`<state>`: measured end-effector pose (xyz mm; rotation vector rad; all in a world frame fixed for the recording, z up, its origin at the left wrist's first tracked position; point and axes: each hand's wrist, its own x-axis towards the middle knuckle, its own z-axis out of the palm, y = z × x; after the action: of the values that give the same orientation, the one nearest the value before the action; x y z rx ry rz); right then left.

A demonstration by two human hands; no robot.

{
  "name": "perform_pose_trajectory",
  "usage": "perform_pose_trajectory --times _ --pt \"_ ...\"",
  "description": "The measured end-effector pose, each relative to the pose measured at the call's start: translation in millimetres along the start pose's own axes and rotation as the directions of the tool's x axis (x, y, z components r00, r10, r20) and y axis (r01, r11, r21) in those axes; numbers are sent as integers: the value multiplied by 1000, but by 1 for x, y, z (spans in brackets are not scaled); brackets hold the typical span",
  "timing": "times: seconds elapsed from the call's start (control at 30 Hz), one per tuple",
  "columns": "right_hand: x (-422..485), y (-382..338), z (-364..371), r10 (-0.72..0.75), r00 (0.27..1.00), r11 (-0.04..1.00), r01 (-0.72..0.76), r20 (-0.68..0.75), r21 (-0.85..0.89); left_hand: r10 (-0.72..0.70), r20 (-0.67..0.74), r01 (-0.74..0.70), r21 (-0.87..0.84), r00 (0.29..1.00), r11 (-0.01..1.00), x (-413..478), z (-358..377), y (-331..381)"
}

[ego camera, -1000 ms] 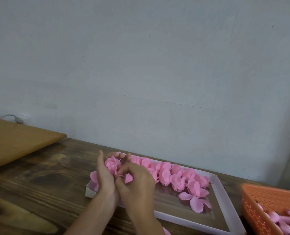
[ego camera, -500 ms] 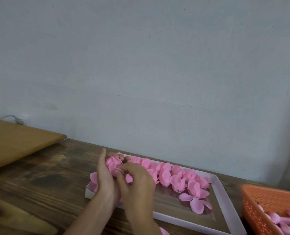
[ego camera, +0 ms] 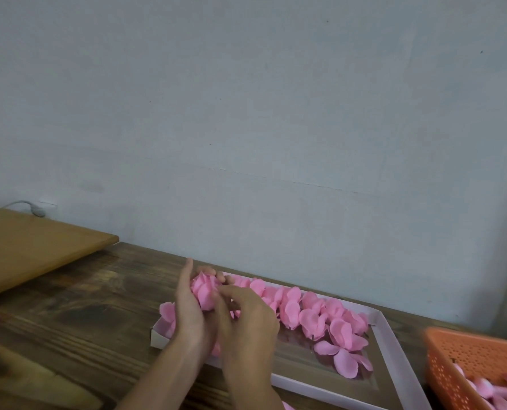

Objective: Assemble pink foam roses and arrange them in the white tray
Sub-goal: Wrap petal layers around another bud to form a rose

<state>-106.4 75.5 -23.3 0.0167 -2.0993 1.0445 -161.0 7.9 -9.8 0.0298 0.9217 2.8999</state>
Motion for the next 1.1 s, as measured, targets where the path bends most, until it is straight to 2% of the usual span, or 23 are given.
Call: perform_pose_trajectory --times 0.17,0.27,0.4,0.47,0.5,0.57,0.6,0.67,0.73,0.87,1.0,1.1 --pt "0 -3 -2 -21 1000 997 19 -20 -75 -77 -14 77 12 997 997 -1 -3 -2" --pt "2 -3 -3 -52 998 996 54 35 -73 -124 18 124 15 992 992 -2 -4 -5" --pt "0 -3 -4 -109 982 980 132 156 -149 -35 80 34 8 996 999 4 -5 -5" --pt "-1 -4 -5 -85 978 970 125 192 -207 14 71 -17 40 997 999 8 -6 -5" --pt "-1 -4 -6 -33 981 979 71 193 -192 34 63 -38 53 997 998 10 -6 -4" --pt "-1 -2 -10 -70 977 931 136 200 -339 52 47 -54 59 998 997 13 -6 -5" --pt "-2 0 -10 -39 979 935 107 201 -337 37 40 -39 48 999 998 14 -6 -4" --pt "-6 2 -12 -104 974 955 154 203 -253 -9 22 9 3 1000 1000 15 -4 -2" --pt "-5 -1 -5 -151 964 938 210 220 -276 -23 -2 23 -28 1000 999 18 -5 0" --pt "-6 -5 -5 -323 867 866 432 379 -251 -17 -62 12 -93 998 996 19 -10 8" --pt "-2 -6 -12 -316 888 895 396 334 -205 -47 -67 41 -97 997 994 15 -11 9" --pt "2 -3 -11 -159 937 980 187 313 -64 -73 -30 70 -89 997 994 9 -7 5"
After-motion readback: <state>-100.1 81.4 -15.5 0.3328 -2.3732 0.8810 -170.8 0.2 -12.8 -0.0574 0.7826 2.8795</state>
